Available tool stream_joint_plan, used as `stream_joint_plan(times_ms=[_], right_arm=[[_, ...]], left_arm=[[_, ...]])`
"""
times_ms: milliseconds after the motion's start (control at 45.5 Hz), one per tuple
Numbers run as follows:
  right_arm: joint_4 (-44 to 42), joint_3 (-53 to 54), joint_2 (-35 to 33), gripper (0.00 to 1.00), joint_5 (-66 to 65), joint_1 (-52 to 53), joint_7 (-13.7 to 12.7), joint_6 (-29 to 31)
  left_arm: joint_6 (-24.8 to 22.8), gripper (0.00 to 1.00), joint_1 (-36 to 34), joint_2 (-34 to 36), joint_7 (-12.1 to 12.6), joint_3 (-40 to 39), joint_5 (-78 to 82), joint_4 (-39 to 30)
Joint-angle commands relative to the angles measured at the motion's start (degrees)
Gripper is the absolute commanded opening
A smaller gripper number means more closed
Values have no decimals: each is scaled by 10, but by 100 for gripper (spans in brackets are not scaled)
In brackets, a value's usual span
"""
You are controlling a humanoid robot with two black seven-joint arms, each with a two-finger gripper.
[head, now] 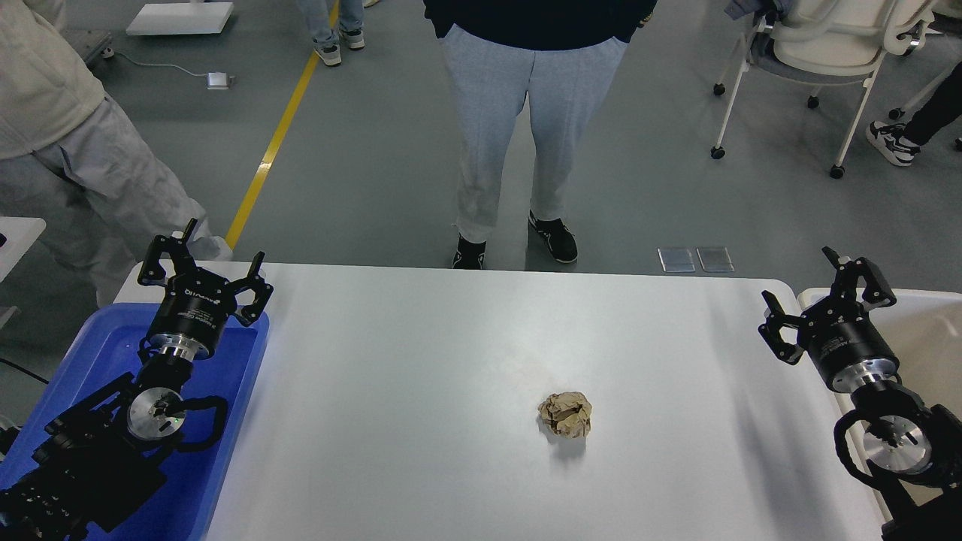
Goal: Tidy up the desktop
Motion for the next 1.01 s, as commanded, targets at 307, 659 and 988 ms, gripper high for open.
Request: stream_joint_plan(times_ms=[307, 659, 988], right_arm=[[94, -211, -99, 99, -114, 60, -25, -61], [129, -345, -151, 99, -248, 107, -30, -82], [136, -517, -168, 99, -340, 234, -150, -59]], left_arm=[[0, 100, 0, 0, 0, 0, 0, 0], [0, 100, 0, 0, 0, 0, 0, 0], [0, 100, 0, 0, 0, 0, 0, 0]])
